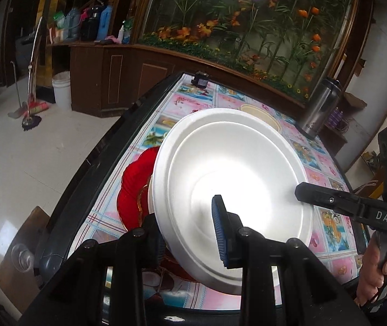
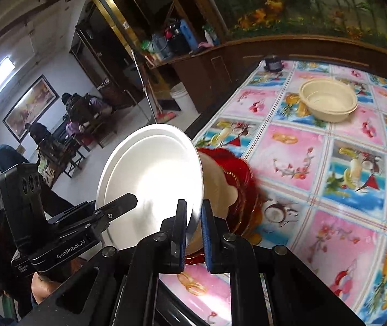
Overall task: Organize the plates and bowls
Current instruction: 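Lower the white bowl onto the stack and open the right gripper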
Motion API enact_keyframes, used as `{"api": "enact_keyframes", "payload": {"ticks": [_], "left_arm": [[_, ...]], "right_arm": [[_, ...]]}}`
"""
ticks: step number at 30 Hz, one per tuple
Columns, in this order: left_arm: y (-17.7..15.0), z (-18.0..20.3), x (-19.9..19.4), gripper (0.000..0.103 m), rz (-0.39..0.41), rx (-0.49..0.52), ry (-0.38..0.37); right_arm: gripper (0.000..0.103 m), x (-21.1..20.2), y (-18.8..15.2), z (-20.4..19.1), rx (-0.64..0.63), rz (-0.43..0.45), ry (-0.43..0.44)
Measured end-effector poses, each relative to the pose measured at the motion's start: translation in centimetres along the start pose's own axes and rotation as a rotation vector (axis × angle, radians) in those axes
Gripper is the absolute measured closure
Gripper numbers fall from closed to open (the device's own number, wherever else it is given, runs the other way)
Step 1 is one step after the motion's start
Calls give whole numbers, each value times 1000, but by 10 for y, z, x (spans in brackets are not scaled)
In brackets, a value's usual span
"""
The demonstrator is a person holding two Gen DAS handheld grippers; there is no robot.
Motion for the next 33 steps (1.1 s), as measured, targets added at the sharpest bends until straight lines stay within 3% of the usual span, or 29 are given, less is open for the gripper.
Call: {"api": "enact_keyframes", "payload": {"ticks": [15,23,25,29,33], "left_arm": [[-6,-2,14,75,-24,-8,9],[-3,-6,9,72,-7,-23,16],[-2,-7,7,69,-4,-25,18],[0,-13,0,51,13,-32,45],[4,-18,-7,49,29,-46,56]], "right_arm": [[91,28,-2,16,69,-65,-36],[90,21,3,13,28,-37,-43],[90,20,4,14,30,-36,-34],[90,15,5,17,42,-25,-22],[90,7,7,21,60,-9,-9]]}}
Point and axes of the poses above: each gripper's, at about its wrist camera, not at the fingertips, and x roughly the way its jaws point, z to its right, y to its top, the point moved 8 cm from there along x, roughly the way its jaws point, and after that the axes turned 14 degrees about x, right-handed, at the moved point
